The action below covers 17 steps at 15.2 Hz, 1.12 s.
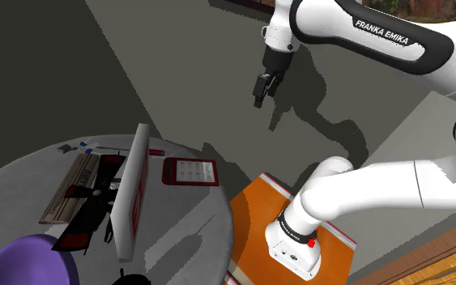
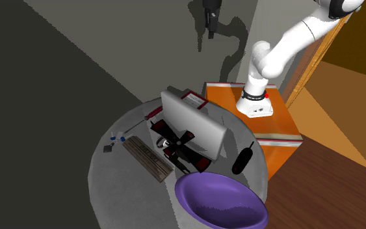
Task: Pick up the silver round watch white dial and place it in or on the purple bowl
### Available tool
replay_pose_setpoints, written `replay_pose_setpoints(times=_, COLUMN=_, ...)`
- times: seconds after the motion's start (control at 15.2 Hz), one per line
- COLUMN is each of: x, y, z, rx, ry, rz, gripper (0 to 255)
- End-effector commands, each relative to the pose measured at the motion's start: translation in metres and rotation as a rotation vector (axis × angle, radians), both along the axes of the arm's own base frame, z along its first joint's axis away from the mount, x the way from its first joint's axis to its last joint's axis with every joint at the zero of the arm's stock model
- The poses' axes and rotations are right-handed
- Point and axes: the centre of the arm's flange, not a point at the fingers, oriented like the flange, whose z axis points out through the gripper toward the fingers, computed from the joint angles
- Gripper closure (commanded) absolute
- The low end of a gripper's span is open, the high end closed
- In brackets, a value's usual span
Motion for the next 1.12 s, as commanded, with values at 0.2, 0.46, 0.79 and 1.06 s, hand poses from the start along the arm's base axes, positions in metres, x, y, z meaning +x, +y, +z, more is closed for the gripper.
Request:
replay_pose_setpoints(times=0.2, x=0.027, y=0.02, z=-0.019, rx=0.02, ry=0.018, rz=0.044, gripper=0)
replay_pose_setpoints(times=0.46, x=0.062, y=0.05, z=-0.044, rx=0.048, ry=0.042, rz=0.102, gripper=0)
replay_pose_setpoints(times=0.79, x=0.102, y=0.09, z=-0.076, rx=0.082, ry=0.071, rz=0.175, gripper=0)
replay_pose_setpoints(times=1.06, x=0.131, y=0.125, z=-0.101, rx=0.109, ry=0.095, rz=0.234, gripper=0)
